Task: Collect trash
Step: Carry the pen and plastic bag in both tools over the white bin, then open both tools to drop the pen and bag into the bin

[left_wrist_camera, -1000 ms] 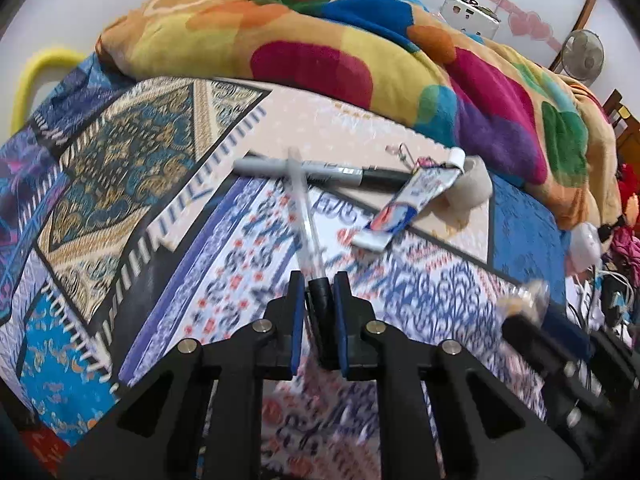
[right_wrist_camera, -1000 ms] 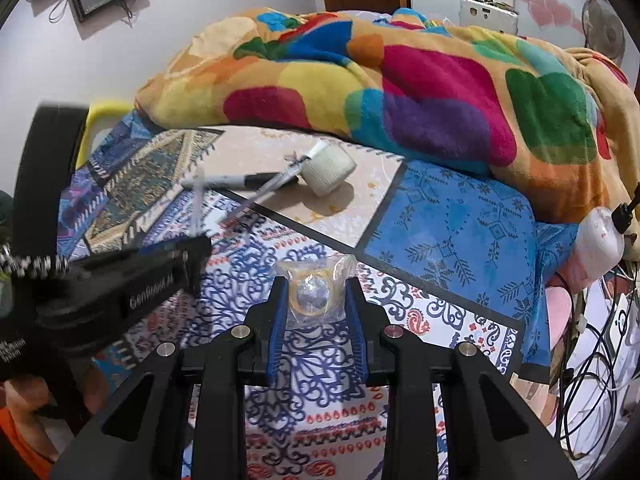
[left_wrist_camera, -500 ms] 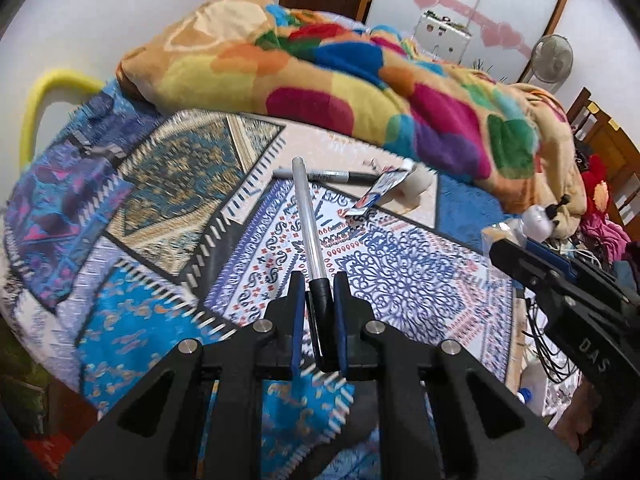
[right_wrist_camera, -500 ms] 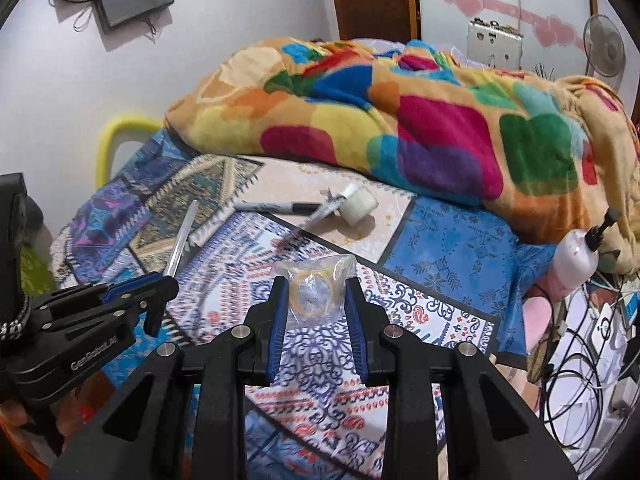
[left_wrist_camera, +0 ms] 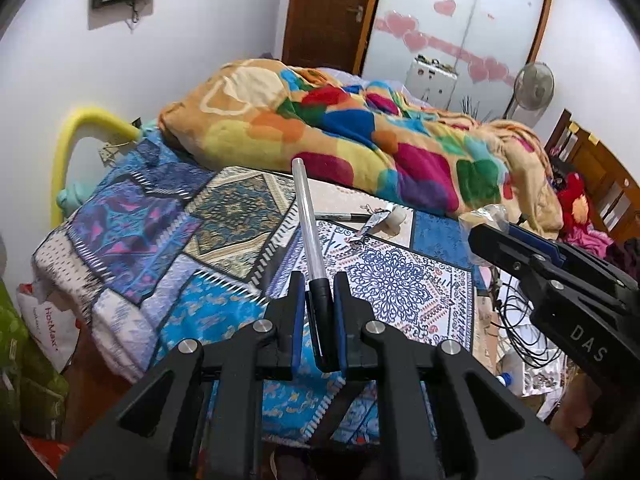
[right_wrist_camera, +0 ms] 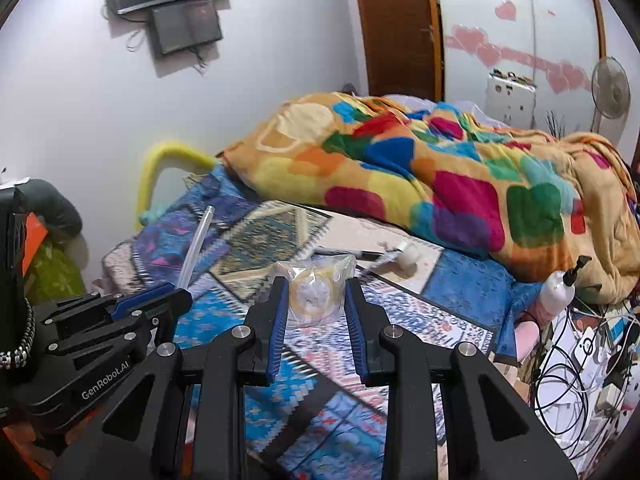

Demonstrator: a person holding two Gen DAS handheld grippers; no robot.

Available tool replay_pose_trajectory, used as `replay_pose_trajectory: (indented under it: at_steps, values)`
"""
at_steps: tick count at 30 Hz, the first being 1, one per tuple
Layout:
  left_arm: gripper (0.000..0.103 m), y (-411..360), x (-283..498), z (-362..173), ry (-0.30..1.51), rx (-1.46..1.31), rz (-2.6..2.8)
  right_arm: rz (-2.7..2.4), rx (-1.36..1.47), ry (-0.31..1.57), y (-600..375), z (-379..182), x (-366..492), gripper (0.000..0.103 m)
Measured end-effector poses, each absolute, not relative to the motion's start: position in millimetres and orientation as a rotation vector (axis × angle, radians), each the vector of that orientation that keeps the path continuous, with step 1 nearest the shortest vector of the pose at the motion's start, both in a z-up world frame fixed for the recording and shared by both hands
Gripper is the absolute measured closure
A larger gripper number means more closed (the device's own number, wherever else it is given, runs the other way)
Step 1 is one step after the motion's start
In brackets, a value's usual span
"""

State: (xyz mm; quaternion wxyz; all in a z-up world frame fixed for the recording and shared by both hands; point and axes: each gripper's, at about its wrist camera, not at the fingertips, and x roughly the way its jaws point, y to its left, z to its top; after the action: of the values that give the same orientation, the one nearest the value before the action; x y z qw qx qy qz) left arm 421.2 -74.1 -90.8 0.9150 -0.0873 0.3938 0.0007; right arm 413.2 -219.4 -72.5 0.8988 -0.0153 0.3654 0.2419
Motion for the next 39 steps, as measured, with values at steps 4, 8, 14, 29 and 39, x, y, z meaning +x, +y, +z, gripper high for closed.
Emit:
replay_pose_trajectory:
  at_steps: [4, 8, 14, 29, 39]
  values:
    - [0.090, -55.0, 388.6, -78.3, 0.785, -0.191, 0.029, 0.539, -0.043, 0.740, -199.2, -59.2, 388.2, 0.077]
    - [0.090, -30.9, 356.6, -71.7, 0.770, -0.203, 0.065, 0.578, -0.058, 0.738, -177.0, -54.3, 365.6, 0.077]
    - [0.090, 6.5, 313.2, -71.2, 0.760, -0.228, 0.119, 0.639, -0.102, 0.738, -137.6, -54.1, 330.6, 0.077]
    - [0.090, 124.3, 228.2, -123.7, 0.852, -0.314, 0.309, 0.808, -0.244, 0.845, -22.2, -102.7, 271.2, 0.077]
    - [0.099, 191.0, 210.5, -220.3, 1.031, -0.425, 0.394, 0.899, -0.356, 1.007, 56.7, -183.8, 261.0, 0.077]
